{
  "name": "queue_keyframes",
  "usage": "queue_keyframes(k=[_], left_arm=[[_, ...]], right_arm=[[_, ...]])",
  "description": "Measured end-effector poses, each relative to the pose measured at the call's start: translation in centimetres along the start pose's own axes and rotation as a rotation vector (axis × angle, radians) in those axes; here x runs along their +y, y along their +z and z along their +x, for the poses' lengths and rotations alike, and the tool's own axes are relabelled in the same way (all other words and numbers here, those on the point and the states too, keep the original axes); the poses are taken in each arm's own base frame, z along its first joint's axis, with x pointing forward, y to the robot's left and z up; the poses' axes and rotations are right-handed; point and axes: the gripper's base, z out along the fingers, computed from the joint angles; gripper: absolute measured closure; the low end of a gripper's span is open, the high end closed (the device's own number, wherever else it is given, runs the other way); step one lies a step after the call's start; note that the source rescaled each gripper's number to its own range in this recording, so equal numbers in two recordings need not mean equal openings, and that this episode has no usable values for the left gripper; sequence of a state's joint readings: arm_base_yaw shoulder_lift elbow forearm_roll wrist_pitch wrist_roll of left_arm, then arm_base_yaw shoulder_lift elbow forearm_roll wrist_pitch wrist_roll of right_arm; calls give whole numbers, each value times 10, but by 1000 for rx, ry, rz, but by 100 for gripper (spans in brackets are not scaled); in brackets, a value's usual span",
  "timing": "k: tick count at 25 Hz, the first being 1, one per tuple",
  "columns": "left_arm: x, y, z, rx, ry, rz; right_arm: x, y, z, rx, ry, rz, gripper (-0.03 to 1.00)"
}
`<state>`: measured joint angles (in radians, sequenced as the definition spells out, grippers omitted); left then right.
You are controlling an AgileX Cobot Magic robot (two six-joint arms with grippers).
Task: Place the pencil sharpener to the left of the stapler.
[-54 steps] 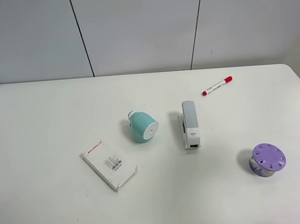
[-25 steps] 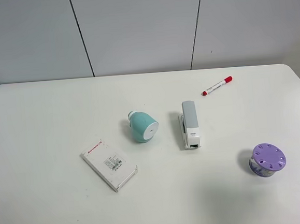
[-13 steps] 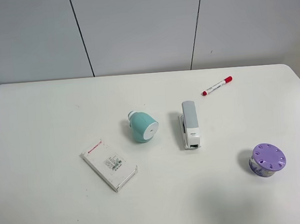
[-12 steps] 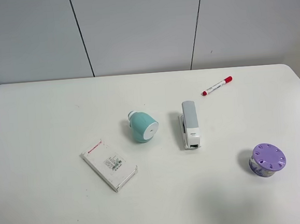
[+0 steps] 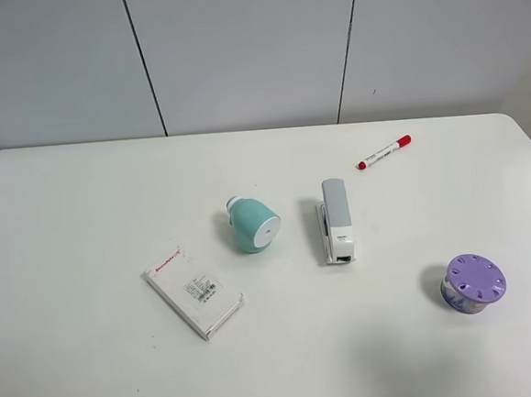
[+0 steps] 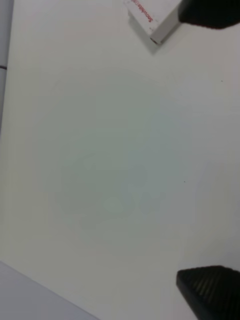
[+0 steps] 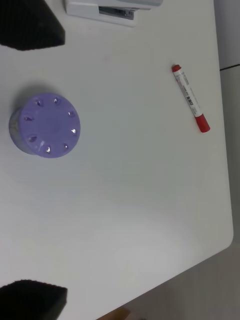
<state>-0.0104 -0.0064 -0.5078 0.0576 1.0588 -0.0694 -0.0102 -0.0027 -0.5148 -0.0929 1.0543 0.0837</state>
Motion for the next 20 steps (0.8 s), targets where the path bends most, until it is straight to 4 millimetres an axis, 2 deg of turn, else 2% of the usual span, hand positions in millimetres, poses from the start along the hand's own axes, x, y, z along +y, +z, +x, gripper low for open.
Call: queue_keyframes(k=[20], left_arm=[[0, 0, 0, 0, 0, 0]], right_arm=[[0, 0, 1, 15, 0, 1, 25]])
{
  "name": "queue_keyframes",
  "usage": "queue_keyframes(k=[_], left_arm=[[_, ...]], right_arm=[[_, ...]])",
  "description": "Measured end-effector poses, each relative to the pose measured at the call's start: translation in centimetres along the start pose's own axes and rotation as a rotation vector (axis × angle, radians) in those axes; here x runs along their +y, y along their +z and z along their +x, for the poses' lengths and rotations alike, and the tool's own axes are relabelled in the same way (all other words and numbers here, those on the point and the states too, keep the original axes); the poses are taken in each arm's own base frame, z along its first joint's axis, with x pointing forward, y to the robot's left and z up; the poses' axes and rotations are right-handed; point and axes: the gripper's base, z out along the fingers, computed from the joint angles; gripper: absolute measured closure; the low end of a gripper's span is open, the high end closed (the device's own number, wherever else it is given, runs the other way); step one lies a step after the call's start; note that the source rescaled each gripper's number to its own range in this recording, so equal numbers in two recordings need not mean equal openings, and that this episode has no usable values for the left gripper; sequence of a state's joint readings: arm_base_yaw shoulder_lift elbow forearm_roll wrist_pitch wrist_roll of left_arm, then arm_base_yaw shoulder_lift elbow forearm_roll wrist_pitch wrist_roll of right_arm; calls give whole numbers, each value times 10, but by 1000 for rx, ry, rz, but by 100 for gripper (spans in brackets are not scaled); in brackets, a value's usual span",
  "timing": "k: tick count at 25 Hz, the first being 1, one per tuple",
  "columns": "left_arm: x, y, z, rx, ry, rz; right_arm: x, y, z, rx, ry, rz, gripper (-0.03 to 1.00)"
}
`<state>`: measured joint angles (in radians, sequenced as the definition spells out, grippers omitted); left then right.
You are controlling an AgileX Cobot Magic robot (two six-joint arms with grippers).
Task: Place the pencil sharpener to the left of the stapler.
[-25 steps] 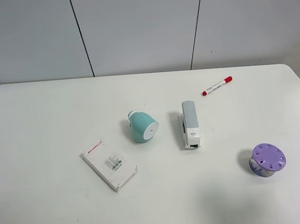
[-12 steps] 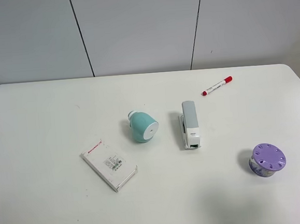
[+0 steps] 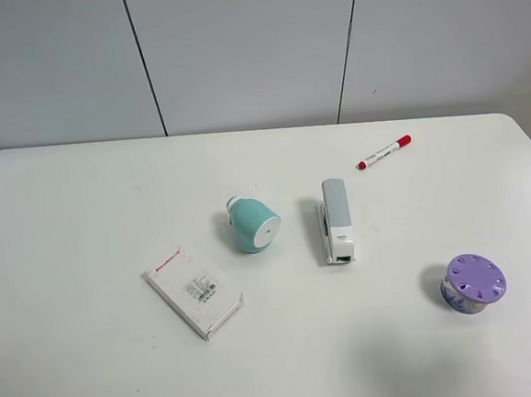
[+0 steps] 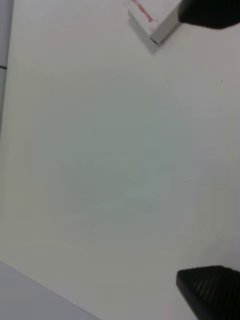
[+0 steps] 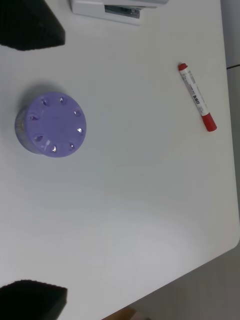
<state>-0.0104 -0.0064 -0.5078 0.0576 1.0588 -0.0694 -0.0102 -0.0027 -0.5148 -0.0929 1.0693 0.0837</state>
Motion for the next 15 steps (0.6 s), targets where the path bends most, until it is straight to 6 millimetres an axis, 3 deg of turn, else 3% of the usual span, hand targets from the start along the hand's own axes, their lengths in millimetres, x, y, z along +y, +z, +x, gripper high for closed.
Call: queue_keyframes(k=[15], left_arm=[[0, 0, 0, 0, 0, 0]], right_arm=[[0, 0, 0, 0, 0, 0, 25]])
